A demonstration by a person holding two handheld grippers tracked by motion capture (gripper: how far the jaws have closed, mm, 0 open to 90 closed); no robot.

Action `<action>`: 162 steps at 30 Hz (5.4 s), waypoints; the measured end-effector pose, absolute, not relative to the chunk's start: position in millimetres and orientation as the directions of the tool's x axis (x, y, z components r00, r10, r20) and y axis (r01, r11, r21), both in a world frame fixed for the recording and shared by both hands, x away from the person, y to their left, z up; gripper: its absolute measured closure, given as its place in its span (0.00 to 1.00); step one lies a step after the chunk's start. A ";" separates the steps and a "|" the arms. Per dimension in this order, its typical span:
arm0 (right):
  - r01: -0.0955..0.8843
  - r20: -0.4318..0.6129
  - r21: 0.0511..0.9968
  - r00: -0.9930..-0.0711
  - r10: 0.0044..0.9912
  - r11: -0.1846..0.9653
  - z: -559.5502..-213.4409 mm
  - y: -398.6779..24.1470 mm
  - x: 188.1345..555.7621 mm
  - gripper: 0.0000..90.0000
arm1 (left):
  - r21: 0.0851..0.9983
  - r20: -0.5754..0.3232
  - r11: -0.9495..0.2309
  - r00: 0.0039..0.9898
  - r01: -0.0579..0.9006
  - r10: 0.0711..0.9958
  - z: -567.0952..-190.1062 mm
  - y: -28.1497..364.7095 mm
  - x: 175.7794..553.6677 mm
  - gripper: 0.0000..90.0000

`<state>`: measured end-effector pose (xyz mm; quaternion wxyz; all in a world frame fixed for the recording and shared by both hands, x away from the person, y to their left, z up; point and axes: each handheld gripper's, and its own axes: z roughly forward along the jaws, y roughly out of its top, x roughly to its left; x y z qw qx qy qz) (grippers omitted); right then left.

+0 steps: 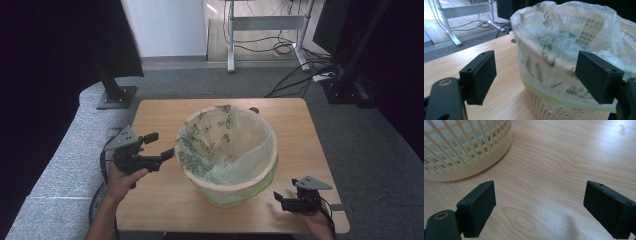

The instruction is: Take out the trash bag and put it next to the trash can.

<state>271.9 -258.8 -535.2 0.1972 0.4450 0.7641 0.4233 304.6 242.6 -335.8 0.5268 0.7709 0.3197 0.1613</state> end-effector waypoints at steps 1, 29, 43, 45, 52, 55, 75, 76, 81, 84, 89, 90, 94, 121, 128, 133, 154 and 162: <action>0.513 0.075 0.822 -0.526 0.847 0.246 -535.2 -258.8 271.9 0.12 | 0.915 -0.085 -0.246 0.750 0.319 0.656 -333.6 240.2 304.9 0.19; 0.504 0.064 0.829 -0.516 0.854 0.243 -532.9 -259.9 271.1 0.15 | 0.923 -0.083 -0.254 0.793 0.290 0.603 -335.3 210.5 318.5 0.90; 0.445 0.097 0.878 -0.528 0.844 0.177 -511.4 -266.7 270.9 0.16 | 0.931 -0.125 -0.213 0.806 0.298 0.579 -317.1 211.3 319.6 1.00; 0.436 0.111 0.886 -0.525 0.844 0.155 -507.6 -267.8 270.1 0.17 | 0.932 -0.118 -0.212 0.801 0.293 0.587 -315.6 211.4 319.0 1.00; 0.427 0.115 0.893 -0.520 0.846 0.142 -506.1 -267.7 269.4 0.17 | 0.936 -0.122 -0.210 0.820 0.282 0.560 -310.2 210.9 318.1 1.00; 0.404 0.116 0.905 -0.537 0.835 0.134 -498.4 -267.3 268.2 0.18 | 0.938 -0.110 -0.214 0.823 0.271 0.557 -305.4 207.7 318.3 1.00; 0.252 0.026 0.952 -0.631 0.776 0.173 -424.5 -256.9 254.7 0.18 | 0.925 -0.120 -0.228 0.803 0.304 0.584 -328.6 214.8 316.1 0.66; 0.249 0.025 0.953 -0.631 0.775 0.173 -422.6 -256.6 254.8 0.18 | 0.924 -0.124 -0.228 0.805 0.307 0.580 -330.5 214.9 317.2 0.73; 0.240 0.022 0.956 -0.638 0.770 0.171 -414.7 -256.6 254.9 0.19 | 0.922 -0.145 -0.223 0.814 0.318 0.563 -333.7 214.0 320.4 1.00; 0.227 0.010 0.957 -0.649 0.761 0.181 -405.5 -255.3 253.5 0.19 | 0.926 -0.148 -0.211 0.818 0.312 0.556 -326.2 211.6 319.4 1.00; 0.186 0.002 0.966 -0.702 0.712 0.180 -375.7 -247.4 248.5 0.19 | 0.932 -0.151 -0.202 0.827 0.302 0.541 -309.5 208.9 317.3 1.00; 0.178 0.001 0.967 -0.715 0.699 0.181 -369.7 -244.7 247.6 0.19 | 0.932 -0.150 -0.201 0.828 0.300 0.540 -308.1 208.7 317.0 1.00; 0.162 0.013 0.970 -0.774 0.633 0.179 -350.8 -233.5 246.2 0.18 | 0.933 -0.147 -0.203 0.832 0.296 0.535 -304.3 208.3 316.7 1.00; 0.131 0.033 0.917 -0.966 0.255 0.377 -333.6 -140.1 239.8 0.62 | 0.911 -0.189 -0.224 0.834 0.347 0.519 -327.4 220.7 318.1 0.84; 0.143 0.054 0.924 -0.967 0.249 0.354 -333.4 -143.3 241.5 0.83 | 0.910 -0.175 -0.235 0.830 0.342 0.530 -325.7 214.5 317.5 1.00; 0.142 0.055 0.930 -0.966 0.254 0.340 -330.6 -145.5 241.4 0.99 | 0.913 -0.170 -0.235 0.833 0.335 0.527 -321.5 213.4 317.0 1.00; 0.122 0.052 0.973 -0.944 0.325 0.198 -285.1 -145.3 263.9 0.99 | 0.920 -0.165 -0.223 0.835 0.321 0.524 -299.5 210.1 321.5 1.00; 0.126 0.057 0.974 -0.940 0.336 0.188 -294.1 -161.0 264.1 0.66 | 0.920 -0.169 -0.220 0.834 0.325 0.526 -302.0 210.6 321.5 1.00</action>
